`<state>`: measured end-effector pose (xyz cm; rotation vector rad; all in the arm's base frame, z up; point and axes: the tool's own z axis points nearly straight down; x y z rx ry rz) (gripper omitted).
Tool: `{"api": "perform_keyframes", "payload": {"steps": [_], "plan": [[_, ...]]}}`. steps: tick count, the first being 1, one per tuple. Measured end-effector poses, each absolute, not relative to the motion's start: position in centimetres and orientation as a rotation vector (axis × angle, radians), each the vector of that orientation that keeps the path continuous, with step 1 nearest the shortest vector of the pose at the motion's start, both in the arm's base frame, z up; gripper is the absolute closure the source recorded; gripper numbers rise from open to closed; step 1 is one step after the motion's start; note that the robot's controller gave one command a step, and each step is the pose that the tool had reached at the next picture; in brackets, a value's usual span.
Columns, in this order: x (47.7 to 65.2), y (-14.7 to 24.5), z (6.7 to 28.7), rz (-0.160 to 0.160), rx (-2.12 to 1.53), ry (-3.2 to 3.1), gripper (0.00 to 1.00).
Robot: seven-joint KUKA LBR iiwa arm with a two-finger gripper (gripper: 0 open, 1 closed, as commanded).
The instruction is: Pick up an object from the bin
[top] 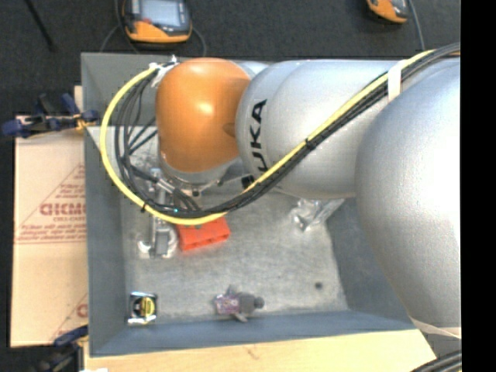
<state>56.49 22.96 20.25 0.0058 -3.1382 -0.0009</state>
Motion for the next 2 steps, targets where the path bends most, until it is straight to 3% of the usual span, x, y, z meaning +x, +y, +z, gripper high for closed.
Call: {"api": "perform_keyframes", "payload": {"steps": [1, 2], "plan": [[59.3, 16.4, 13.5, 0.005, 0.42, -3.113, 0.0], [61.9, 14.6, 6.8, 0.003, 0.614, -3.08, 0.0]]}}
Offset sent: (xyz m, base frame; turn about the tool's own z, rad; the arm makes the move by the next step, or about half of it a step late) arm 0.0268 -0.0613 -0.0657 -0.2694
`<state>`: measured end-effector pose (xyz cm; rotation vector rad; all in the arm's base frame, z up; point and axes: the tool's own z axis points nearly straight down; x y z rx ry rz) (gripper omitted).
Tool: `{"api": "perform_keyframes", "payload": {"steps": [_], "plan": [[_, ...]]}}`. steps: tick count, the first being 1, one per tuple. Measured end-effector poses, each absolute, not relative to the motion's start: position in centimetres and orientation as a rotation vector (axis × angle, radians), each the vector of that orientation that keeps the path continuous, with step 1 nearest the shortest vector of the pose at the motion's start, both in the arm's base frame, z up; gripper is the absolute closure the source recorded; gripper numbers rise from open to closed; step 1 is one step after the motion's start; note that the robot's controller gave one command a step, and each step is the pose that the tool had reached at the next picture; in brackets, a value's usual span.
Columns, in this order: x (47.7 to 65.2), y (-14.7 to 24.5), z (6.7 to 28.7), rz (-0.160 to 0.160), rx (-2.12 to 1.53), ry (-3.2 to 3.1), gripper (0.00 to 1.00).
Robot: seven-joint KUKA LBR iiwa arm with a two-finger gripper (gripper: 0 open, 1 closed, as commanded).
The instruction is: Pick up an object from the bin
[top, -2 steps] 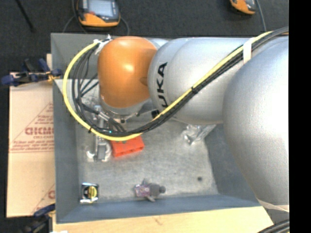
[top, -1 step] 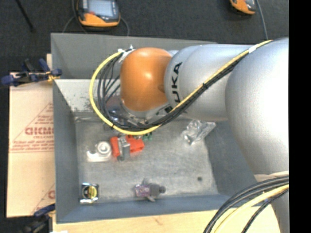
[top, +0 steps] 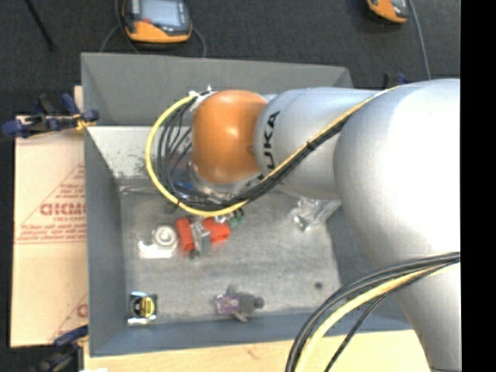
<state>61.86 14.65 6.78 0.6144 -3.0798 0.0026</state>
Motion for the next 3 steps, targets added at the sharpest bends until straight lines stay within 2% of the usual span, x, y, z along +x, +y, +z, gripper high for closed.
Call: {"api": "perform_keyframes", "payload": {"steps": [1, 2, 3], "plan": [[62.0, 14.9, 7.3, -0.003, 0.612, -3.087, 1.0], [65.7, 10.2, 9.2, 0.005, 1.375, -2.833, 1.0], [65.1, 9.9, 22.3, 0.001, 1.286, -2.874, 1.0]]}}
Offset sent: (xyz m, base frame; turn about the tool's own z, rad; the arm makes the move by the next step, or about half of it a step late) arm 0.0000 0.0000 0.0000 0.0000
